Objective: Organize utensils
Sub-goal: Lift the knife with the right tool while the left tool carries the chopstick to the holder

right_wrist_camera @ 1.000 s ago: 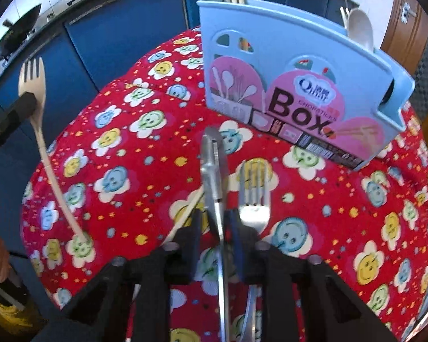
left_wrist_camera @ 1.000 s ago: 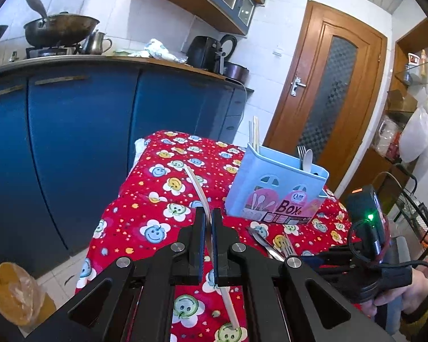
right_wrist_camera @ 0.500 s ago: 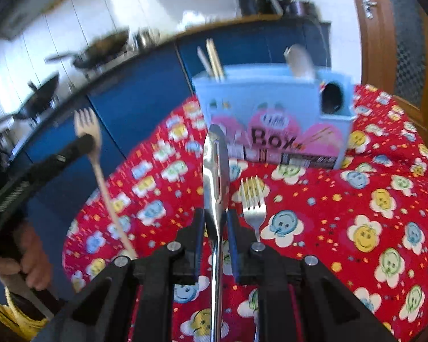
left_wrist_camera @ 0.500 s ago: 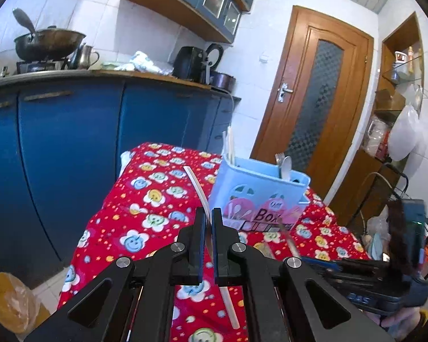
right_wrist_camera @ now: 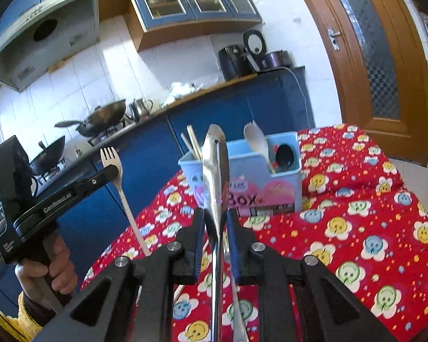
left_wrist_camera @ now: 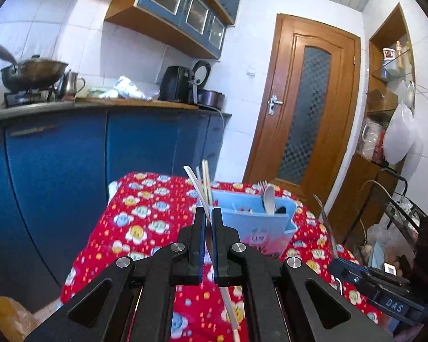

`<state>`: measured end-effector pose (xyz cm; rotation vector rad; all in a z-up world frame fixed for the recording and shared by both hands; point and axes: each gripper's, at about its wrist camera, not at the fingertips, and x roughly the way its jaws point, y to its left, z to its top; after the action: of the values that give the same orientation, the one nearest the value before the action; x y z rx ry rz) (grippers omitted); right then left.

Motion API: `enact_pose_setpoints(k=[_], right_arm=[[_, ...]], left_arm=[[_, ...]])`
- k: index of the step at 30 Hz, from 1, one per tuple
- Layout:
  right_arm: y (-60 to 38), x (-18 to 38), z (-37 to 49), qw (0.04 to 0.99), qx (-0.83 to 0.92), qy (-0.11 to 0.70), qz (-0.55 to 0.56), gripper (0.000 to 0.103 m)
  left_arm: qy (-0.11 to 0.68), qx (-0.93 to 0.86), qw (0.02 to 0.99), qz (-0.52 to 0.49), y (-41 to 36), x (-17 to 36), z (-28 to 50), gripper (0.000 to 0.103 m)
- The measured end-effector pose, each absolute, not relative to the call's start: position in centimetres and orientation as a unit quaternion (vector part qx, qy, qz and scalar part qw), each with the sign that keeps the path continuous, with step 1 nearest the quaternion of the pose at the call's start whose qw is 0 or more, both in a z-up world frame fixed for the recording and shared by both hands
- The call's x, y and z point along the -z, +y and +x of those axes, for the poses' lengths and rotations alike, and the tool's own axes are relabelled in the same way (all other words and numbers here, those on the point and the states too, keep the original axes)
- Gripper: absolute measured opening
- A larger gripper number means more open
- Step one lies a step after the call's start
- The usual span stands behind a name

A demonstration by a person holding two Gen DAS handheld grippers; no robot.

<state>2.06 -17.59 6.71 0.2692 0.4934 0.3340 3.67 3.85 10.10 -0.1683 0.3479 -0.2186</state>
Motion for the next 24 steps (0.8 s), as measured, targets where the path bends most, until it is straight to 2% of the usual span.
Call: enact_pose_setpoints(k=[13, 24], right_arm=[[-19.8, -8.8, 5.4, 0.961, -0.155, 0.179, 0.143, 0.017], [-21.1, -9.8, 9.5, 0.97, -0.133, 0.149, 0.139, 0.018]], left_arm=[[0.1, 0.086, 0.989, -0.062, 1.6, -15.2, 9.0, 0.004], [0.076, 0.052, 0.995, -0.047, 0.0, -15.1, 14.0, 0.004]])
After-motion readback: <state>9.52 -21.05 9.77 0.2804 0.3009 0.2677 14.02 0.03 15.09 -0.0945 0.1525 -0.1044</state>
